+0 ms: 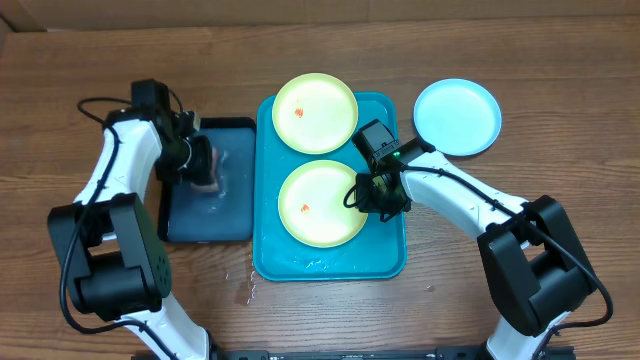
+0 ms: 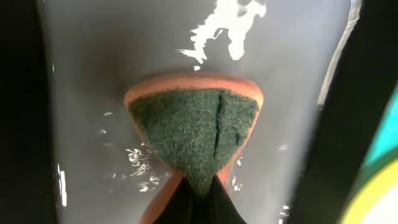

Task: Clean dirty plates on tray and stack at the side
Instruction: 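Carry the sponge with the left gripper over the held yellow plate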

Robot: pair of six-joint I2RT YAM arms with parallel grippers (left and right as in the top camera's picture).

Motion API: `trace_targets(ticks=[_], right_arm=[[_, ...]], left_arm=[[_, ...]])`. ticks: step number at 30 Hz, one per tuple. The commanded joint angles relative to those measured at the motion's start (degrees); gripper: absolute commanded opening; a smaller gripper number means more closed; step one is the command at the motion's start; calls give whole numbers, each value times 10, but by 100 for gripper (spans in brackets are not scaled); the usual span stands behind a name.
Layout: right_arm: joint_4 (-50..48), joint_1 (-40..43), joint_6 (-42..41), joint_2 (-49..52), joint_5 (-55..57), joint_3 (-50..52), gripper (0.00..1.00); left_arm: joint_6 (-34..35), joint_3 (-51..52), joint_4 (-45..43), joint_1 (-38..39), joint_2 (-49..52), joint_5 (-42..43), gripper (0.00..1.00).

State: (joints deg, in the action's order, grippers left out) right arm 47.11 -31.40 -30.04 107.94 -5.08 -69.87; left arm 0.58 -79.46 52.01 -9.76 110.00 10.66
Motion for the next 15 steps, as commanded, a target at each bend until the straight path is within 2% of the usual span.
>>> trace_targets(ticks=[1, 8, 10, 12, 15], right_arm=[[-3, 0, 1, -6, 5, -14, 43], [-25, 0, -2, -6, 3, 6, 36], [-28, 0, -2, -6, 3, 12, 28], [-28, 0, -2, -6, 3, 12, 14], [-33, 0, -4, -6, 3, 12, 10]], left_arm=[[-7, -19, 6, -2, -29, 29, 4], [-8, -19, 18, 4, -53, 29, 4], [-7, -19, 22, 4, -59, 29, 4], [-5, -19, 27, 4, -65, 30, 4], [-3, -19, 32, 4, -78, 29, 4]])
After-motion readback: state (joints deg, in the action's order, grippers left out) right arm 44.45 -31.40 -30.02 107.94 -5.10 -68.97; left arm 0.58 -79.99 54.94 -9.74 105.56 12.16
